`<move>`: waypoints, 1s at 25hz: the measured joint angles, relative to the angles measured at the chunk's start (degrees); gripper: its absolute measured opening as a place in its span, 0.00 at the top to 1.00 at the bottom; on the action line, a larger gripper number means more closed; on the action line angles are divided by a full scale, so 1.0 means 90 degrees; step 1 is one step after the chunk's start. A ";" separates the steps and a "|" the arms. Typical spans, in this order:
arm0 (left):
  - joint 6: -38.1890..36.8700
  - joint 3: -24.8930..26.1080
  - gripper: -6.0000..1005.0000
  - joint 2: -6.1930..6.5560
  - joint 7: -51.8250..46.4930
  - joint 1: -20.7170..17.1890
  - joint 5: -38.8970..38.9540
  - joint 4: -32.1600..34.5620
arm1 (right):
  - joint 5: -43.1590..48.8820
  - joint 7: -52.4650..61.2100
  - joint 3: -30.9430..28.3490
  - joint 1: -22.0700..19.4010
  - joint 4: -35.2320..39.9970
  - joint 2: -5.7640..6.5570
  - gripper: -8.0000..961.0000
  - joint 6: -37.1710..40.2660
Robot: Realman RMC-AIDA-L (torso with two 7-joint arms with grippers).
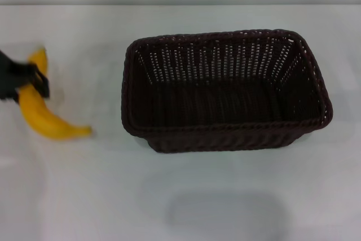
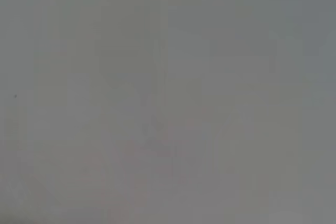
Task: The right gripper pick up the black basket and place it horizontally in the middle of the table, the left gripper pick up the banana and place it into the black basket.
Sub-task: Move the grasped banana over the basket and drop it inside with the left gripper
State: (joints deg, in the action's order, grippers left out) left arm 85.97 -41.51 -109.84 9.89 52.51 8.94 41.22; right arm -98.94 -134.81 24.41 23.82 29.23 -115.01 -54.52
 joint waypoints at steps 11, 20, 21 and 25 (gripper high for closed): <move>0.1766 -0.0052 0.48 0.0362 0.0829 -0.0124 0.3021 0.2221 | 0.0000 0.0023 0.0003 0.0046 0.0034 0.0010 0.09 -0.0153; 0.0778 -0.0927 0.47 -0.0158 0.1651 0.0714 0.3499 0.1080 | -0.0006 0.0006 -0.0001 0.0069 0.0043 -0.0004 0.09 -0.0515; 0.0715 -0.0995 0.47 -0.0227 0.1825 0.0815 0.3499 0.0934 | -0.0008 0.0007 0.0000 0.0068 0.0042 -0.0006 0.09 -0.0568; 0.0467 -0.1033 0.46 -0.0540 0.2472 0.1011 0.3520 0.0710 | -0.0015 0.0005 -0.0003 0.0057 0.0021 -0.0011 0.09 -0.0720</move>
State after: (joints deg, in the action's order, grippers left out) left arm 90.17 -50.81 -114.70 32.14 61.61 40.62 47.61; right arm -99.07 -134.77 24.39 24.34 29.42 -115.10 -61.00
